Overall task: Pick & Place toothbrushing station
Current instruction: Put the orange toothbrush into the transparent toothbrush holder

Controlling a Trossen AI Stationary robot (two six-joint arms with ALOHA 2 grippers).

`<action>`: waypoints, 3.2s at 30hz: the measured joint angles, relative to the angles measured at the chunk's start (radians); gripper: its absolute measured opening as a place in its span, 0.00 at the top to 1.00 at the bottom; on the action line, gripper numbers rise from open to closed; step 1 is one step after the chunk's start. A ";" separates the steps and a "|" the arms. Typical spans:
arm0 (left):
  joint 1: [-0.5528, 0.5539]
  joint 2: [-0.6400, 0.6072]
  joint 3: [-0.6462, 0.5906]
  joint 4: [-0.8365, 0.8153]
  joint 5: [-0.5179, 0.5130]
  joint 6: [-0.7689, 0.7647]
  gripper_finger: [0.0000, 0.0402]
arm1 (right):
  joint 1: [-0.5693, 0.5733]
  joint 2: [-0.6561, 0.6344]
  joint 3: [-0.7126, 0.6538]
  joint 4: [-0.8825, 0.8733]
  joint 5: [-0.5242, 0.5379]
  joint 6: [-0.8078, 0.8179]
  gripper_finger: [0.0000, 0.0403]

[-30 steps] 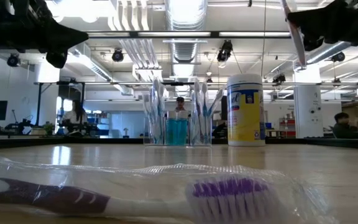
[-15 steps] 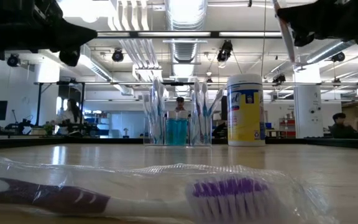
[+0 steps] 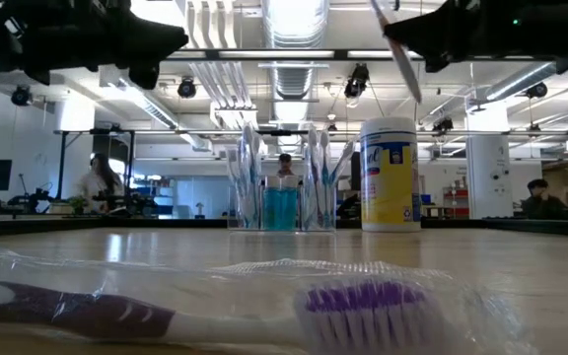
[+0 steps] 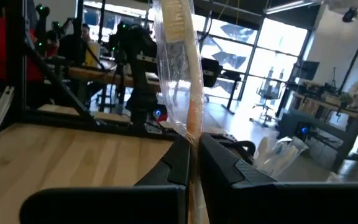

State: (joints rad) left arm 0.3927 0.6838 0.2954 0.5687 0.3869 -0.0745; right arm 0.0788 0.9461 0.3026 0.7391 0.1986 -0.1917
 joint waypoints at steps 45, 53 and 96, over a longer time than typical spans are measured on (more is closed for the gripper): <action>-0.151 0.582 0.331 0.190 -0.029 0.083 0.48 | -0.175 0.590 0.328 0.319 -0.278 0.037 0.97; -0.155 0.659 0.399 0.189 -0.025 0.096 0.48 | -0.175 0.592 0.332 0.319 -0.275 0.044 0.97; -0.171 0.742 0.460 0.282 -0.011 0.108 0.52 | -0.175 0.594 0.332 0.345 -0.275 0.043 0.97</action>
State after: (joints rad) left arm 0.2222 1.4254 0.7551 0.8509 0.3763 0.0331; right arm -0.0963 1.5402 0.6346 1.0840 -0.0769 -0.1490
